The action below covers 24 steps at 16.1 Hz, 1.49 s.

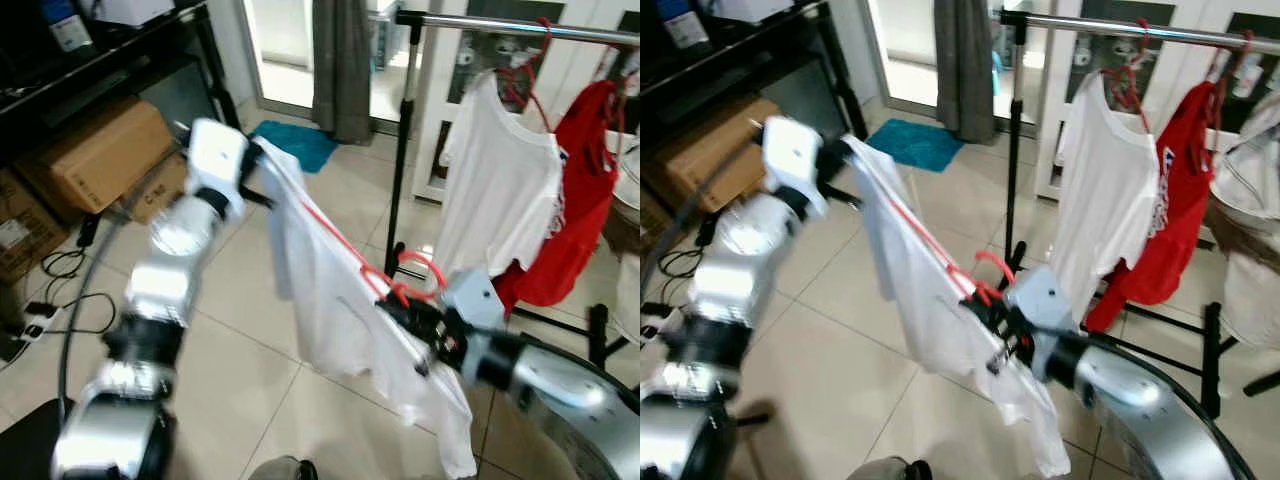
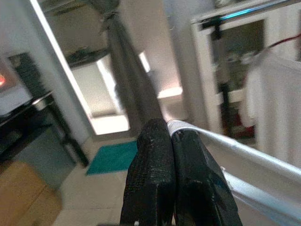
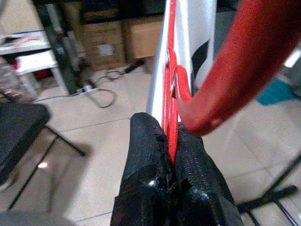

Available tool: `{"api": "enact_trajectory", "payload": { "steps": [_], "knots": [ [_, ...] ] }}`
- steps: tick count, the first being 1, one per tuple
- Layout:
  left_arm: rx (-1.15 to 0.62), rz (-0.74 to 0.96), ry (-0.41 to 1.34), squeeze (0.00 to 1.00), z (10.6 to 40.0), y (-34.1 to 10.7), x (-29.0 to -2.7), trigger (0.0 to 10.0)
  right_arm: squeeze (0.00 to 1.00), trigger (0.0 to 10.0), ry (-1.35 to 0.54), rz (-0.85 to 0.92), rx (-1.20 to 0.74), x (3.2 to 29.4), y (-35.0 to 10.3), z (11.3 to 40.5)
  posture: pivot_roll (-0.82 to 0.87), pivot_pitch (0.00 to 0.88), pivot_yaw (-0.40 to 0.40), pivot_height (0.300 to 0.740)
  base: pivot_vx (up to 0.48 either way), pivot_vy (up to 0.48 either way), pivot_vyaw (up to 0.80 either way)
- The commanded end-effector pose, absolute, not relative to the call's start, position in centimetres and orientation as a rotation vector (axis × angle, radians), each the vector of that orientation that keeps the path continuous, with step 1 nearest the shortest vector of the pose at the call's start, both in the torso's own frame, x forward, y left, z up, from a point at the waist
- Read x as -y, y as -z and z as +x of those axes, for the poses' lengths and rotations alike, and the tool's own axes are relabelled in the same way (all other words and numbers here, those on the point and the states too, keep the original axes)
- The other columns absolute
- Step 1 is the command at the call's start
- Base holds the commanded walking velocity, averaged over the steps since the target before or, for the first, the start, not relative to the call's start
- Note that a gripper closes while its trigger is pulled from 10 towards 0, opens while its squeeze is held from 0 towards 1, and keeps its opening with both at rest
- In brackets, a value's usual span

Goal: Hang hanger

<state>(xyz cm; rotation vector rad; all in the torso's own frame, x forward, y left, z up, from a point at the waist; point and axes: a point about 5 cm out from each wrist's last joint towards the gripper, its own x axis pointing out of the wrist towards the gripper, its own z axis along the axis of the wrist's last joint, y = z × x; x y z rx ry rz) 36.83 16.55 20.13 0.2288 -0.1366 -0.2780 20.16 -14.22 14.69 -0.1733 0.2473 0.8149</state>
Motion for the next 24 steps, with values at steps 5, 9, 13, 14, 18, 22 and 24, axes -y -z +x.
{"api": "enact_trajectory", "payload": {
  "steps": [5,9,13,14,18,22,24],
  "knots": [
    [-0.01,0.2,0.148,0.0,38.2,-18.3,-20.4,0.0,0.0,0.0,-0.881,0.027,-0.191,14.5,-15.8,18.7,-0.04,0.025,0.162,0.74,0.0,0.0,0.0],
    [-0.024,0.118,0.496,0.0,36.0,-15.9,-14.3,0.0,0.0,0.0,-0.604,0.115,-0.12,13.9,-15.8,21.4,-0.05,0.037,0.162,0.74,0.0,0.0,0.0],
    [-0.075,0.158,0.917,0.0,30.4,-14.2,-8.9,0.0,0.0,0.0,-0.261,0.261,-0.075,14.7,-14.9,24.2,-0.02,0.018,0.15,0.74,0.0,0.0,0.0],
    [-0.071,0.144,0.948,0.0,29.5,-14.4,-8.6,0.0,0.0,0.0,-0.176,0.27,-0.066,15.3,-14.7,24.9,-0.02,0.017,0.146,0.74,0.0,0.0,0.0],
    [-0.093,0.119,0.775,0.0,29.3,-14.4,-10.8,0.0,0.0,0.0,-0.017,0.148,-0.139,16.8,-13.3,25.6,-0.01,0.033,0.119,0.74,0.0,0.0,0.0],
    [-0.128,0.125,0.505,0.0,29.1,-13.2,-13.0,10.0,0.0,10.0,0.037,0.077,-0.273,17.6,-11.5,23.2,-0.05,0.042,0.123,0.74,0.0,0.0,-0.2],
    [-0.115,0.097,0.469,0.0,29.2,-13.6,-12.7,10.0,0.0,10.0,0.113,0.089,-0.282,17.8,-11.4,22.6,-0.06,0.063,0.108,0.74,0.0,0.0,-0.8]
  ]
}}
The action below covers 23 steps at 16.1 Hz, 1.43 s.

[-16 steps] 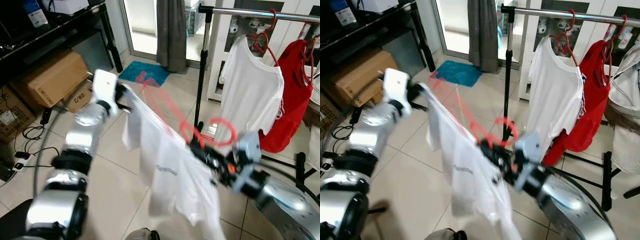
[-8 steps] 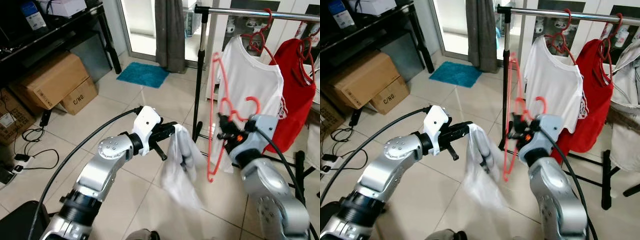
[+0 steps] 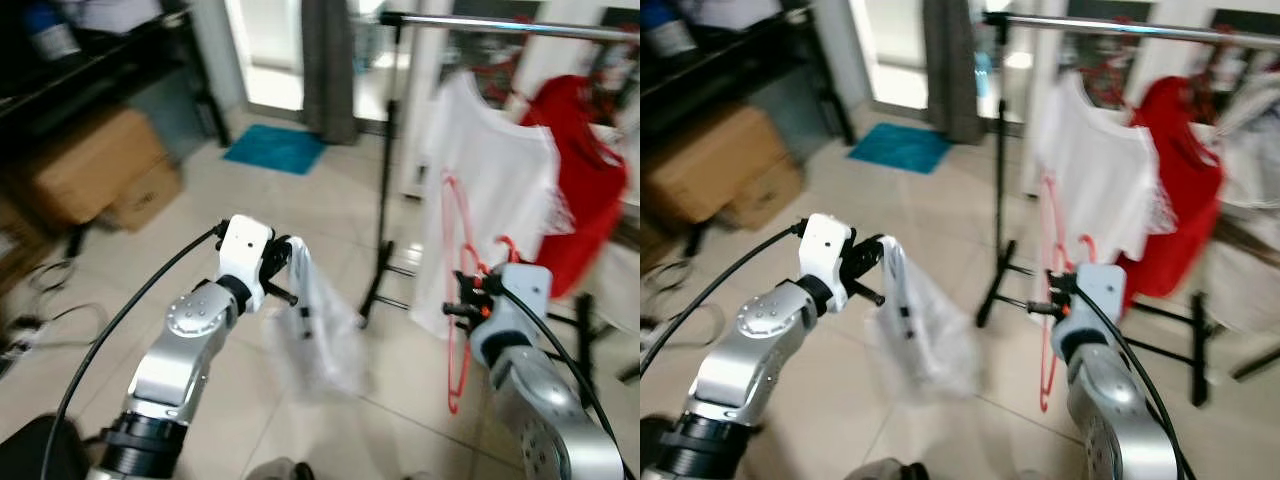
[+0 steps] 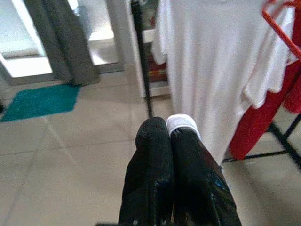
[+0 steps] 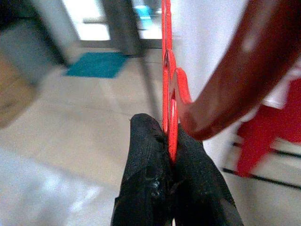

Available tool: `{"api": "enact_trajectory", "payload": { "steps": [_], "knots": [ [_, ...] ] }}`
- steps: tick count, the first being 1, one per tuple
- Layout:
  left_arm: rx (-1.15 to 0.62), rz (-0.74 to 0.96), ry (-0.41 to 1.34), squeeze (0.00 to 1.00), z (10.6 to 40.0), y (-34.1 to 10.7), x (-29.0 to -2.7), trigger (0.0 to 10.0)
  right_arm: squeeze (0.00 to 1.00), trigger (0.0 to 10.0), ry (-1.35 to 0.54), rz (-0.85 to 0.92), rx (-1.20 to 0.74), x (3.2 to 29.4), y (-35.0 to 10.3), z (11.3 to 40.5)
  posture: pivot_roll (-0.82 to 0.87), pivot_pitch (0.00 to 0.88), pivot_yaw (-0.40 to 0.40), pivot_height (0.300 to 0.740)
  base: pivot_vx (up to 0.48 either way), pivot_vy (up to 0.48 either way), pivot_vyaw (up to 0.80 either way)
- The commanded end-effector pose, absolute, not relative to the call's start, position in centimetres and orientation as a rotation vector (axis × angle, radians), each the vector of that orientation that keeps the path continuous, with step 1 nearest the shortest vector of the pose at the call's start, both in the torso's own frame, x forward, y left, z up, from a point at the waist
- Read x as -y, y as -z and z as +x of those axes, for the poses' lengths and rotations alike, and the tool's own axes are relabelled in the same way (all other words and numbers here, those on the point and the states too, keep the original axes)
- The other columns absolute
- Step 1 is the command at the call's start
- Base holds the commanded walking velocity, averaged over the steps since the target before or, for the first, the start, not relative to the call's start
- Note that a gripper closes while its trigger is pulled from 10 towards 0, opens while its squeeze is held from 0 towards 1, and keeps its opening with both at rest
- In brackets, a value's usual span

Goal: Hang hanger

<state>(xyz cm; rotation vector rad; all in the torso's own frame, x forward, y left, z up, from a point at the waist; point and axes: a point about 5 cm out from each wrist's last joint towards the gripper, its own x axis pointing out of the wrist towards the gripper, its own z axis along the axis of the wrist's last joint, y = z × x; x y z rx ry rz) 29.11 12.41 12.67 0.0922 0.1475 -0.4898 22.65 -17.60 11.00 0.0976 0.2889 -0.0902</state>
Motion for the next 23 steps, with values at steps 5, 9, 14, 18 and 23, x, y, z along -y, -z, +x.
{"api": "enact_trajectory", "payload": {
  "steps": [5,9,14,18,23],
  "knots": [
    [-0.143,0.126,0.424,0.0,29.2,-13.0,-11.6,10.0,0.0,10.0,0.122,0.058,-0.214,18.1,-12.3,22.0,-0.05,0.058,0.116,0.74,0.0,0.0,-0.8],
    [-0.153,0.136,0.384,0.0,29.3,-13.1,-11.7,10.0,0.0,10.0,0.128,0.055,-0.223,17.7,-12.5,21.8,-0.04,0.077,0.118,0.74,0.0,0.0,-0.8],
    [-0.1,0.149,0.393,0.0,29.9,-14.5,-11.3,10.0,0.0,10.0,0.163,0.161,-0.226,17.4,-12.8,21.6,-0.04,0.095,0.106,0.74,0.0,0.0,-0.8],
    [-0.125,0.174,0.342,0.0,30.0,-13.6,-11.6,10.0,0.0,10.0,0.193,0.125,-0.23,18.6,-12.5,21.4,-0.05,0.059,0.112,0.74,0.0,0.0,-0.8],
    [-0.112,0.226,0.305,0.0,30.0,-13.6,-12.3,10.0,0.0,10.0,0.1,0.083,-0.285,17.3,-11.9,21.8,-0.03,0.06,0.101,0.74,0.0,0.0,-0.8]
  ]
}}
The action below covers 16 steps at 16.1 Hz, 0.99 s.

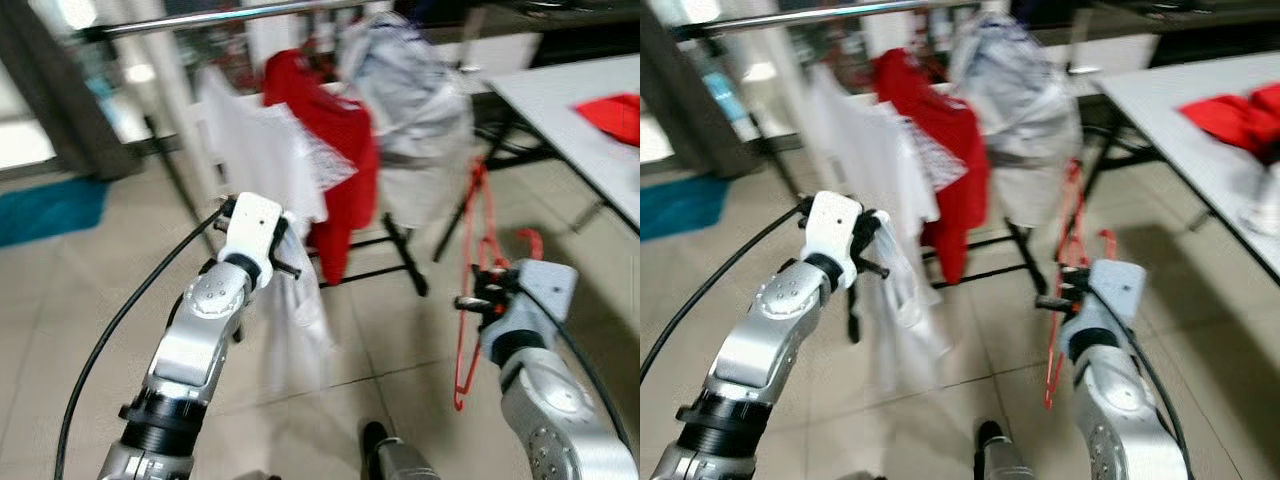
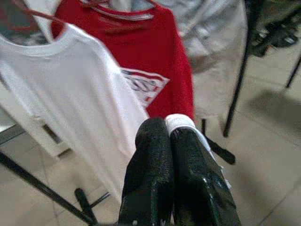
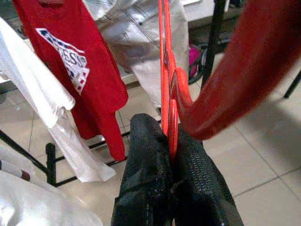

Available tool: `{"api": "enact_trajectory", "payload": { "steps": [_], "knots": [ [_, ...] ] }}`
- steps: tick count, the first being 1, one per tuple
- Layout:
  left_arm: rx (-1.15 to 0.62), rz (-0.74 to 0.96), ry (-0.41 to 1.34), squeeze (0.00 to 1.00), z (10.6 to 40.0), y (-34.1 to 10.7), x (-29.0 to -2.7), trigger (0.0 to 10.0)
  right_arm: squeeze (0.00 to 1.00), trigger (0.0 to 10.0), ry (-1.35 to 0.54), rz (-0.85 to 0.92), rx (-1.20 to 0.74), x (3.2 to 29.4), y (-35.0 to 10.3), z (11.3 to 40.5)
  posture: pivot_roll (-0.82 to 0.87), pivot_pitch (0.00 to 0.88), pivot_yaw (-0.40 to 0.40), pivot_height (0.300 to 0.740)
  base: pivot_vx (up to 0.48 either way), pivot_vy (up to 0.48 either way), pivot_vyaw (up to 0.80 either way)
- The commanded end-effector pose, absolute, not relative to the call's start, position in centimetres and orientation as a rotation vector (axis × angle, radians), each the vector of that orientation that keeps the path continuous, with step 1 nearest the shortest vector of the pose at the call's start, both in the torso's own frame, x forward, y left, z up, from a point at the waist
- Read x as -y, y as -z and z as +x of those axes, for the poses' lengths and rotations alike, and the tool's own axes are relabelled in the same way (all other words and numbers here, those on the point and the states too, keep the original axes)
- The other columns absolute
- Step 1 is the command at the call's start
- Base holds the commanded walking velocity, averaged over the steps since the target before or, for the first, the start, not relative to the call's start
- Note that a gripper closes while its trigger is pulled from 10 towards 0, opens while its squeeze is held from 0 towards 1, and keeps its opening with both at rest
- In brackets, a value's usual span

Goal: Hang hanger

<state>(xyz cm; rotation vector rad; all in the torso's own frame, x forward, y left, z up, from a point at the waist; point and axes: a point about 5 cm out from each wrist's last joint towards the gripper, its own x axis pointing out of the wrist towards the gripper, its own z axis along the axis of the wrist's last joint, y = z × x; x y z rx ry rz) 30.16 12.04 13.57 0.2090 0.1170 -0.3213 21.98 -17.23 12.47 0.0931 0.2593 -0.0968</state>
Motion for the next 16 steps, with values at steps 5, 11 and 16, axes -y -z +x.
{"api": "enact_trajectory", "payload": {
  "steps": [5,11,16],
  "knots": [
    [-0.09,0.18,0.344,0.0,30.7,-14.5,-11.3,10.0,0.0,10.0,0.075,0.156,-0.218,16.3,-13.1,22.2,-0.04,0.08,0.105,0.74,0.0,0.0,-0.8],
    [-0.075,0.159,0.355,0.0,31.8,-15.3,-11.3,10.0,0.0,10.0,0.116,0.164,-0.225,16.7,-13.3,22.5,-0.05,0.08,0.097,0.74,0.0,0.0,-0.8],
    [-0.113,0.138,0.344,0.0,31.0,-14.4,-12.1,10.0,0.0,10.0,0.129,0.135,-0.226,17.1,-13.2,22.1,-0.05,0.085,0.091,0.74,0.0,0.0,-0.8]
  ]
}}
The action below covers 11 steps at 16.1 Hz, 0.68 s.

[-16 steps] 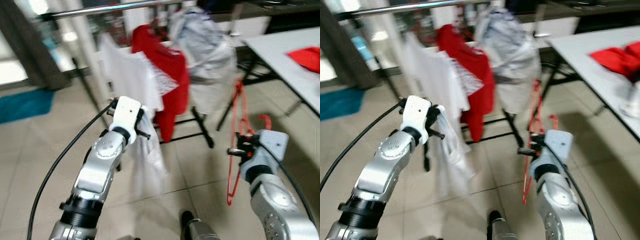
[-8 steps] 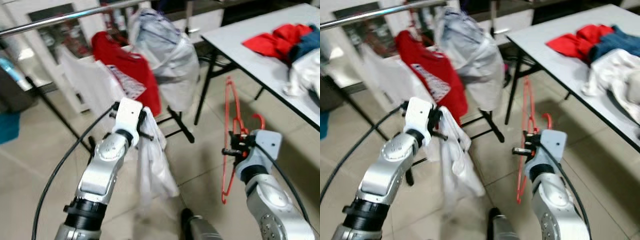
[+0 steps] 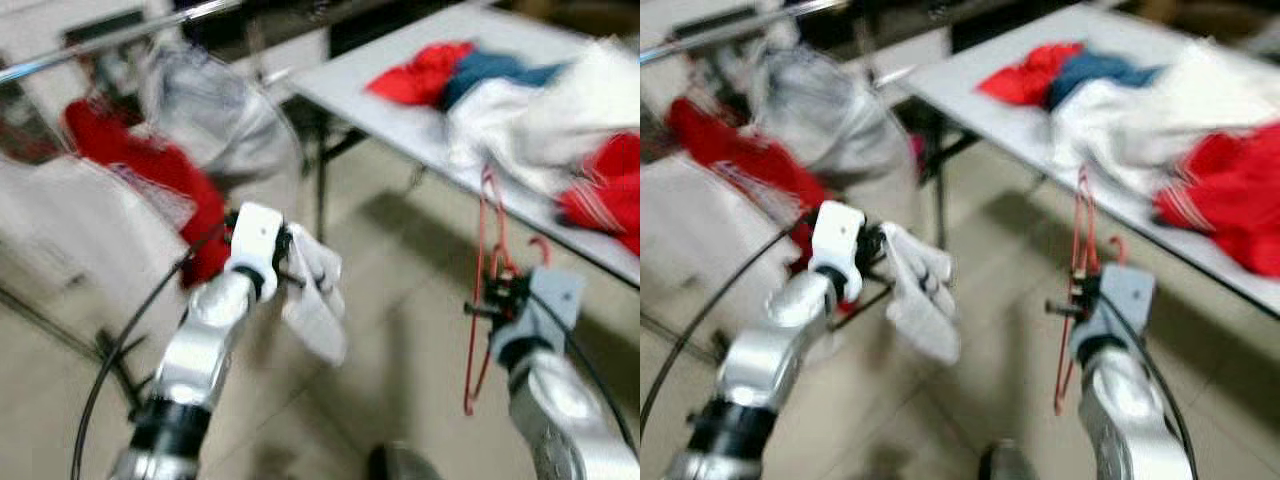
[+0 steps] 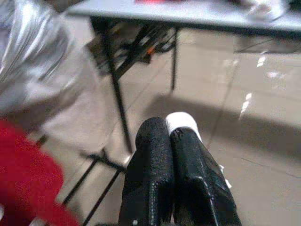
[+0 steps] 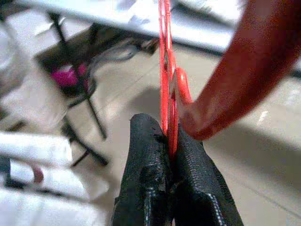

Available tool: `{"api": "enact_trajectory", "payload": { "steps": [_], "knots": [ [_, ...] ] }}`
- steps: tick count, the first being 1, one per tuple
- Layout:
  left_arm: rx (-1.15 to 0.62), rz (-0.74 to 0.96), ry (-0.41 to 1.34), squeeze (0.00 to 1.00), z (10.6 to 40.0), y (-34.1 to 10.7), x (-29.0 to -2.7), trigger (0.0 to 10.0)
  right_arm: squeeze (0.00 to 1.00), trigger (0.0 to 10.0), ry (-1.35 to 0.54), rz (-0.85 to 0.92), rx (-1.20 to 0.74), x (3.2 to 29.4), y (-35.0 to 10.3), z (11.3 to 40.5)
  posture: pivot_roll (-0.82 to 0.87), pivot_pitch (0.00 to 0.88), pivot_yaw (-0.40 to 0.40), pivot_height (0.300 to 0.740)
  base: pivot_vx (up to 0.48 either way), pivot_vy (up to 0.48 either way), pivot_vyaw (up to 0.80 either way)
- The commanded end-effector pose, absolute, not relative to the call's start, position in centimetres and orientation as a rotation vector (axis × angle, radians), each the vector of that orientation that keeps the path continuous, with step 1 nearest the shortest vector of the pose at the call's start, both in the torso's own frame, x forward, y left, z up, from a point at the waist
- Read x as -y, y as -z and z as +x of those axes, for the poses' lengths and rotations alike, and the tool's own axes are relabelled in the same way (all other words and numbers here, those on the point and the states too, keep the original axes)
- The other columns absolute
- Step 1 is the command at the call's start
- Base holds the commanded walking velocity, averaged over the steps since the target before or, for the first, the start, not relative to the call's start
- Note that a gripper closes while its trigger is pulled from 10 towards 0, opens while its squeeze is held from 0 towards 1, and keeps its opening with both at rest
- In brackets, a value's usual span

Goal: Hang hanger

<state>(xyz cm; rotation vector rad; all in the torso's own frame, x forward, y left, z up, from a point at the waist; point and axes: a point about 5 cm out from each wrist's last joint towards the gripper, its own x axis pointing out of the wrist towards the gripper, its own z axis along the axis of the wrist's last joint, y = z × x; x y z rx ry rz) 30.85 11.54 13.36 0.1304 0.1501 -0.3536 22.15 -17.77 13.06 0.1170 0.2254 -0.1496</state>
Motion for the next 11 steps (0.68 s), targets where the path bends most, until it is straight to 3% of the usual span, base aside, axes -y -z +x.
{"api": "enact_trajectory", "payload": {
  "steps": [1,7,11],
  "knots": [
    [-0.101,0.142,0.347,0.0,31.2,-14.7,-12.0,10.0,0.0,10.0,0.119,0.137,-0.228,17.0,-13.3,22.2,-0.04,0.085,0.089,0.74,0.0,0.0,-0.8],
    [-0.102,0.138,0.35,0.0,30.7,-14.6,-12.0,10.0,0.0,10.0,0.114,0.11,-0.27,17.1,-12.3,22.0,-0.03,0.087,0.081,0.74,0.0,0.0,-0.8],
    [-0.107,0.14,0.352,0.0,30.8,-14.5,-12.1,10.0,0.0,10.0,0.133,0.113,-0.268,17.4,-12.3,21.7,-0.04,0.082,0.09,0.74,0.0,0.339,-0.8]
  ]
}}
